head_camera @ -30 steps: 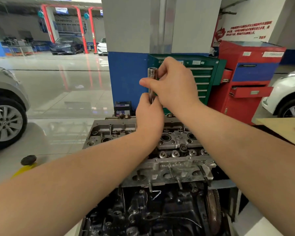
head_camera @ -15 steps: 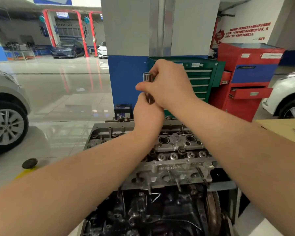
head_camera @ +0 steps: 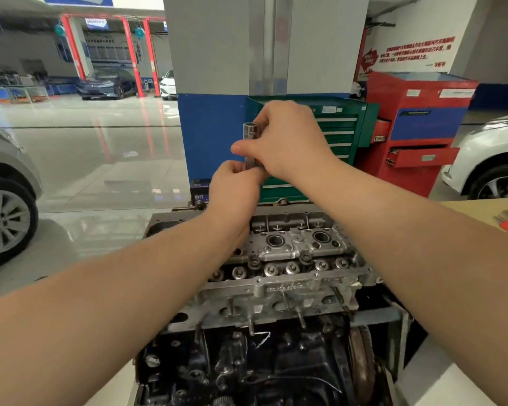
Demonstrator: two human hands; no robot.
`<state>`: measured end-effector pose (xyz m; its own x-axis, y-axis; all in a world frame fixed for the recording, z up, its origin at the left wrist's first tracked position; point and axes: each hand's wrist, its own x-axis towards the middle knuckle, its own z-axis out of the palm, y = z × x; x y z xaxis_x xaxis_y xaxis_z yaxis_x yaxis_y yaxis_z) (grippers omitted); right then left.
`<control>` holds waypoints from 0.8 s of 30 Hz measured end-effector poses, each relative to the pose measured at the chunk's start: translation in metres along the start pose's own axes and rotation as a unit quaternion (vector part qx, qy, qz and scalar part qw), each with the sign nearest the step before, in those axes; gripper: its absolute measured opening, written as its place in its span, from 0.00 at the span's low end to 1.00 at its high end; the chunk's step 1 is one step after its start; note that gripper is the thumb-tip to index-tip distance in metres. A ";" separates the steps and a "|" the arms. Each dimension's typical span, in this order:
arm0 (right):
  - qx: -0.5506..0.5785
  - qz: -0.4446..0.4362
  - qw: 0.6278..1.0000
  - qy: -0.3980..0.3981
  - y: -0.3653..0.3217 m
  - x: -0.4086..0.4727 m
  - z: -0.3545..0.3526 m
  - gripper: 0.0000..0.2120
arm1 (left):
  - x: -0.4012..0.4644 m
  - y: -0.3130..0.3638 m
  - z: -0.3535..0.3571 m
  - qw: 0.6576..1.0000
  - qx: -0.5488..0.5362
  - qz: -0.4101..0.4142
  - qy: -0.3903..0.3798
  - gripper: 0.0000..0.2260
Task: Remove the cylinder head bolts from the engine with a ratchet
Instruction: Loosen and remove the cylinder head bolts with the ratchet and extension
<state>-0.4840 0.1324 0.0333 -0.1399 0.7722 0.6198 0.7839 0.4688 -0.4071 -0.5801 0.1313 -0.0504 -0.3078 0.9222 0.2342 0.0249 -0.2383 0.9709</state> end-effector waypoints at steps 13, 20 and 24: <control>0.211 -0.004 0.965 -0.153 -0.001 0.001 -0.006 0.12 | 0.021 0.014 -0.017 0.961 -0.031 -0.063 -0.268 0.11; -0.070 -0.033 0.997 -0.025 -0.018 -0.006 0.003 0.20 | -0.010 -0.010 0.018 1.000 0.023 0.004 0.008 0.05; -0.072 -0.072 0.993 -0.064 -0.016 -0.002 0.000 0.16 | 0.006 -0.004 0.013 0.999 0.042 0.010 0.007 0.11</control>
<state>-0.4962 0.1231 0.0386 -0.3257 0.7534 0.5713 0.8269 0.5199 -0.2142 -0.5699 0.1413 -0.0522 -0.3198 0.9127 0.2544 0.1105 -0.2307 0.9667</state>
